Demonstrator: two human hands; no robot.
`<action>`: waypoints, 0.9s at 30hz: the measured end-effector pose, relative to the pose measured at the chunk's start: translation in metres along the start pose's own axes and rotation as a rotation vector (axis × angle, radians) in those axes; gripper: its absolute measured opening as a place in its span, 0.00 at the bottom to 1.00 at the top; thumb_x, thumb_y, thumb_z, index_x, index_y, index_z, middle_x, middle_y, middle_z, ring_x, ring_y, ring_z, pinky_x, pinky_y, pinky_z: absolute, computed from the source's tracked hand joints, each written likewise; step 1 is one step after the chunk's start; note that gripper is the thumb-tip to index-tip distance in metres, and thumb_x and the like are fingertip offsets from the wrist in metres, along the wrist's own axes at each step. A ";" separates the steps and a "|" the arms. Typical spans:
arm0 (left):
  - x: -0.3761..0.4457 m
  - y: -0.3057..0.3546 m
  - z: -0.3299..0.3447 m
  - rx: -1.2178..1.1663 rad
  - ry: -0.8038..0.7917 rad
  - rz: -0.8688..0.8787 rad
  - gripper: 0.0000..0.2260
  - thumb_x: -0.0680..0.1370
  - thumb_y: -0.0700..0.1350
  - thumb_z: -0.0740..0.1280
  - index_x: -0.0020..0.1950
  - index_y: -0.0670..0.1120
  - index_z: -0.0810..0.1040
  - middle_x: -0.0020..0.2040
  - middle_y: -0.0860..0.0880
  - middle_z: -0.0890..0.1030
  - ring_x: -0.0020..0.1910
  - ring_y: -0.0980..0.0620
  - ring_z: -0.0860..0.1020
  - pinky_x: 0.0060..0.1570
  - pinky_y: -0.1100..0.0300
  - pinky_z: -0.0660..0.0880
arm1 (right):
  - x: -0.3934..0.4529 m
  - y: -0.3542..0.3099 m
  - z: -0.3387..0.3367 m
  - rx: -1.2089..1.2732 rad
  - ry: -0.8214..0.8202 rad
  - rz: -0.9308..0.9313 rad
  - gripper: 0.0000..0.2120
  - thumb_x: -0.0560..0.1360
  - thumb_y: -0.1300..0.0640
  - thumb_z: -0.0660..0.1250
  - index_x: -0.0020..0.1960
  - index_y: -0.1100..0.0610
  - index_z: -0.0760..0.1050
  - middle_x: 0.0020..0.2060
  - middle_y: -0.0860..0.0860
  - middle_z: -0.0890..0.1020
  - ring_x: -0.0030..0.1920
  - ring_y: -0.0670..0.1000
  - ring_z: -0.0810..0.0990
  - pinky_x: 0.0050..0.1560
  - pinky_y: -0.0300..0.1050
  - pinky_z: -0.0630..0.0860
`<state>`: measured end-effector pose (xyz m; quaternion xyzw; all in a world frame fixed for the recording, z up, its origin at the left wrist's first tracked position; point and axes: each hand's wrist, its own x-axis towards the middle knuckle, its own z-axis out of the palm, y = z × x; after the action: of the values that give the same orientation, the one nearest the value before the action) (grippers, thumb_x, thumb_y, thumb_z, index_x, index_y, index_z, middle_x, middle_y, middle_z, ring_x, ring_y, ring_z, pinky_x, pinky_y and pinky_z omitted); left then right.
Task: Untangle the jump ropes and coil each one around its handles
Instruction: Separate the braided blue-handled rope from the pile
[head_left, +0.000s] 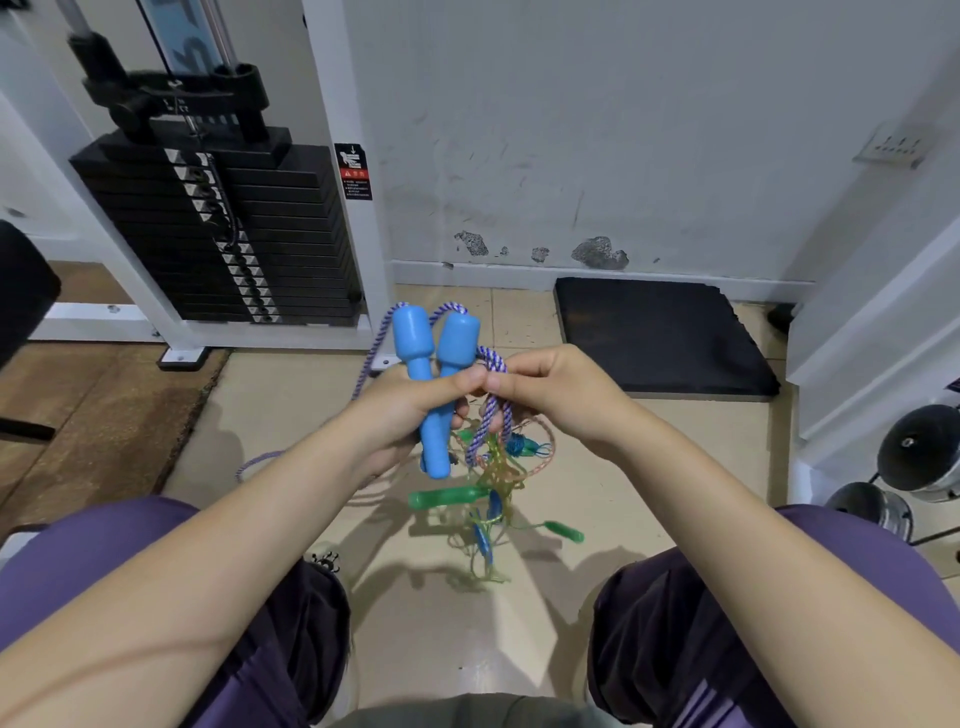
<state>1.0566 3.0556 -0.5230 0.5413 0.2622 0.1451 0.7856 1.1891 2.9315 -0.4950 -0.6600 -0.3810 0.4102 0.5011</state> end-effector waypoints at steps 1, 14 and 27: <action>-0.001 -0.001 0.002 0.005 -0.043 -0.020 0.18 0.67 0.45 0.80 0.52 0.37 0.81 0.41 0.43 0.79 0.39 0.47 0.76 0.43 0.58 0.78 | 0.000 0.000 -0.001 0.056 -0.009 0.012 0.11 0.78 0.59 0.67 0.49 0.68 0.80 0.35 0.62 0.83 0.37 0.57 0.79 0.41 0.48 0.75; -0.003 -0.005 0.011 0.135 -0.047 -0.057 0.21 0.65 0.43 0.80 0.55 0.40 0.81 0.40 0.49 0.81 0.35 0.55 0.76 0.36 0.64 0.71 | -0.001 -0.006 0.002 0.357 0.104 0.096 0.07 0.77 0.65 0.67 0.41 0.63 0.71 0.29 0.51 0.79 0.28 0.44 0.79 0.31 0.36 0.77; -0.001 -0.004 0.007 0.004 -0.065 -0.068 0.06 0.71 0.42 0.76 0.43 0.45 0.81 0.33 0.49 0.76 0.32 0.53 0.74 0.35 0.63 0.70 | -0.007 -0.010 -0.004 0.053 0.068 -0.009 0.04 0.78 0.62 0.66 0.48 0.61 0.80 0.36 0.50 0.80 0.34 0.41 0.77 0.35 0.30 0.69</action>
<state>1.0600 3.0485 -0.5243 0.5381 0.2550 0.1003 0.7971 1.1887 2.9255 -0.4837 -0.6583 -0.3560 0.3951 0.5328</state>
